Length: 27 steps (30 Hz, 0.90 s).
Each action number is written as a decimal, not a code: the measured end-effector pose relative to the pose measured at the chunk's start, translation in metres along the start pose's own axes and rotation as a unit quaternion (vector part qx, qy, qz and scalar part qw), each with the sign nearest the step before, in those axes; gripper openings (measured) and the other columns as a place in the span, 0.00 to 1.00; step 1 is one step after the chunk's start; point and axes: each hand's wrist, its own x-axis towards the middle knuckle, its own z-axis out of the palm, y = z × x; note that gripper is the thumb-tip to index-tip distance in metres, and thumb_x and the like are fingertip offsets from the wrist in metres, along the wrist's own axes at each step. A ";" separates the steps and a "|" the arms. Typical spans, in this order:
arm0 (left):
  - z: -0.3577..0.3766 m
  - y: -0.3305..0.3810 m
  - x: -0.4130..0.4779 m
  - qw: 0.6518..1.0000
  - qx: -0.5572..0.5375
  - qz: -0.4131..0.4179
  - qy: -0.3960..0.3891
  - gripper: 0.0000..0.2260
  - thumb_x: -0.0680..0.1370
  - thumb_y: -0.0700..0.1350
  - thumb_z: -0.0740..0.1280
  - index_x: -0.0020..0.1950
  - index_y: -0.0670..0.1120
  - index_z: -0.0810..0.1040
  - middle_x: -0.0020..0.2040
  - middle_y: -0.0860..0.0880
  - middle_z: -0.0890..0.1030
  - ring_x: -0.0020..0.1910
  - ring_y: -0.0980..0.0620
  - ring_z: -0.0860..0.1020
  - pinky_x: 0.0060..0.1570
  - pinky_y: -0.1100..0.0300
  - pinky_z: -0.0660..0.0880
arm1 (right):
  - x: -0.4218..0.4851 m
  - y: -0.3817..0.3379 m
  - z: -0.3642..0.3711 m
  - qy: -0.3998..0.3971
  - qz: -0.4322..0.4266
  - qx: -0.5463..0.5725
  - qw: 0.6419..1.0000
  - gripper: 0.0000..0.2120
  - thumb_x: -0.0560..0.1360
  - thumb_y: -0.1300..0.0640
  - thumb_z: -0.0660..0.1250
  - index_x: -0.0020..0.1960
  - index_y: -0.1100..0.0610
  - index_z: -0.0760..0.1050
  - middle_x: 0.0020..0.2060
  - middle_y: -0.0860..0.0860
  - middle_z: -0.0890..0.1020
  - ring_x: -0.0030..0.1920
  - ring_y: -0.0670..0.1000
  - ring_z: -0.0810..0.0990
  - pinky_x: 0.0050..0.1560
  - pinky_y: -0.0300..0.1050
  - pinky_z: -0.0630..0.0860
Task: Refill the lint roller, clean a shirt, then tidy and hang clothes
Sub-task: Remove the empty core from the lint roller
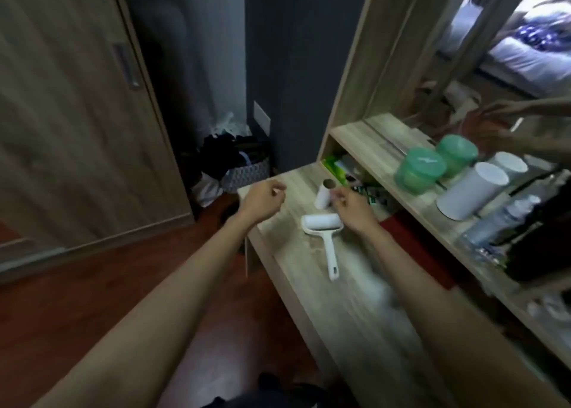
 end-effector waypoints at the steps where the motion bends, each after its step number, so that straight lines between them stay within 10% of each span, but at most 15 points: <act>1: 0.017 -0.002 0.003 0.999 -0.019 -0.019 -0.019 0.15 0.80 0.45 0.60 0.64 0.44 0.77 0.51 0.43 0.84 0.46 0.46 0.83 0.52 0.56 0.77 | -0.003 0.013 0.005 -0.002 0.024 0.009 1.000 0.14 0.79 0.59 0.59 0.61 0.63 0.75 0.57 0.61 0.80 0.57 0.59 0.78 0.49 0.43 0.68; 9: 0.104 -0.016 0.026 0.981 -0.088 -0.148 -0.085 0.23 0.80 0.47 0.60 0.73 0.39 0.64 0.69 0.39 0.72 0.64 0.38 0.74 0.54 0.54 0.73 | 0.011 0.077 0.045 -0.038 0.171 0.085 0.981 0.18 0.79 0.56 0.59 0.65 0.66 0.70 0.61 0.64 0.76 0.61 0.62 0.75 0.56 0.48 0.71; 16: 0.127 -0.019 0.034 0.960 -0.203 -0.182 -0.068 0.13 0.80 0.44 0.61 0.64 0.44 0.71 0.56 0.45 0.76 0.54 0.44 0.77 0.59 0.48 0.74 | 0.028 0.101 0.058 -0.068 0.224 0.209 0.949 0.17 0.79 0.59 0.60 0.67 0.62 0.69 0.59 0.61 0.78 0.56 0.61 0.79 0.57 0.59 0.76; 20: 0.125 -0.022 0.038 0.947 -0.255 -0.183 -0.074 0.09 0.72 0.51 0.63 0.45 0.46 0.75 0.40 0.45 0.75 0.40 0.47 0.74 0.44 0.51 0.71 | 0.028 0.099 0.049 -0.069 0.239 0.302 0.920 0.17 0.78 0.66 0.62 0.66 0.63 0.69 0.53 0.58 0.76 0.52 0.55 0.77 0.35 0.36 0.79; 27: 0.109 -0.017 0.033 0.913 -0.371 -0.158 -0.066 0.13 0.80 0.44 0.66 0.62 0.42 0.73 0.55 0.41 0.80 0.44 0.47 0.84 0.51 0.52 0.80 | 0.015 0.080 0.023 -0.049 0.165 0.406 0.897 0.13 0.77 0.62 0.65 0.61 0.59 0.74 0.47 0.52 0.80 0.45 0.50 0.81 0.41 0.38 0.81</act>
